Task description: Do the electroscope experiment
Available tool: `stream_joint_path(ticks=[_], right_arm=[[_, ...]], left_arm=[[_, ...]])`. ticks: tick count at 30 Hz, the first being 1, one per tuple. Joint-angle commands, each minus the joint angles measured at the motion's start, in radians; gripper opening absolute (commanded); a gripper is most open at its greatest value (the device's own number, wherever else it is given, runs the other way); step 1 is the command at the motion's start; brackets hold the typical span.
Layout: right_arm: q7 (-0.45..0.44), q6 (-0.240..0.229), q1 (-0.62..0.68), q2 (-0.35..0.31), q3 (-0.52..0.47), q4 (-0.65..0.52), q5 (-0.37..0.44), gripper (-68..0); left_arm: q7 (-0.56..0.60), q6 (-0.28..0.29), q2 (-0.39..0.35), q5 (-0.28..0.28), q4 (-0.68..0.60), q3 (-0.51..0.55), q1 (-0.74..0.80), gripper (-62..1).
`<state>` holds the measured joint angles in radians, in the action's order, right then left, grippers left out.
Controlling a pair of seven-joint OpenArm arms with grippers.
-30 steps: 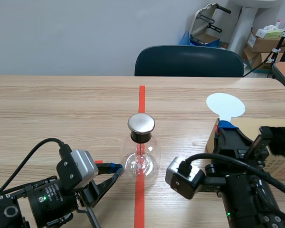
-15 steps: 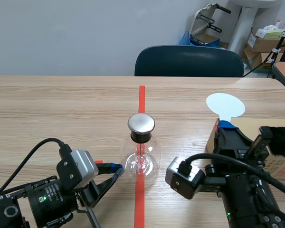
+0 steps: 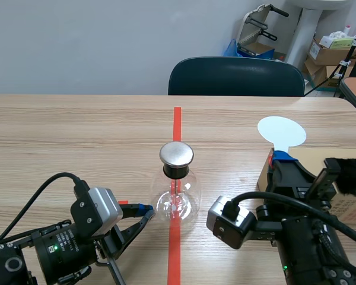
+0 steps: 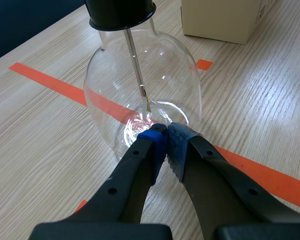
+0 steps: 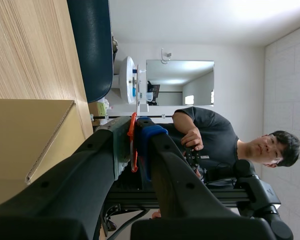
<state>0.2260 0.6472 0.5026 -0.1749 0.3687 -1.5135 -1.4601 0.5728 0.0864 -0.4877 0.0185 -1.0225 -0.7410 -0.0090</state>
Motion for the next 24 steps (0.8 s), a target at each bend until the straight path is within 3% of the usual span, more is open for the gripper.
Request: stream_joint_path(ticks=[1,6,24], right_arm=[[0.004,0.01,-0.001,-0.008,-0.003,-0.01,-0.001,-65.8],[-0.06,0.01,-0.001,-0.008,-0.003,-0.01,-0.001,-65.8],[-0.511,0.01,-0.001,-0.008,-0.003,-0.01,-0.001,-65.8]], left_arm=[[0.011,0.002,0.008,0.003,-0.016,0.001,-0.006,-58.0],[0.011,0.002,0.008,0.003,-0.016,0.001,-0.006,-58.0],[0.011,0.002,0.008,0.003,-0.016,0.001,-0.006,-58.0]])
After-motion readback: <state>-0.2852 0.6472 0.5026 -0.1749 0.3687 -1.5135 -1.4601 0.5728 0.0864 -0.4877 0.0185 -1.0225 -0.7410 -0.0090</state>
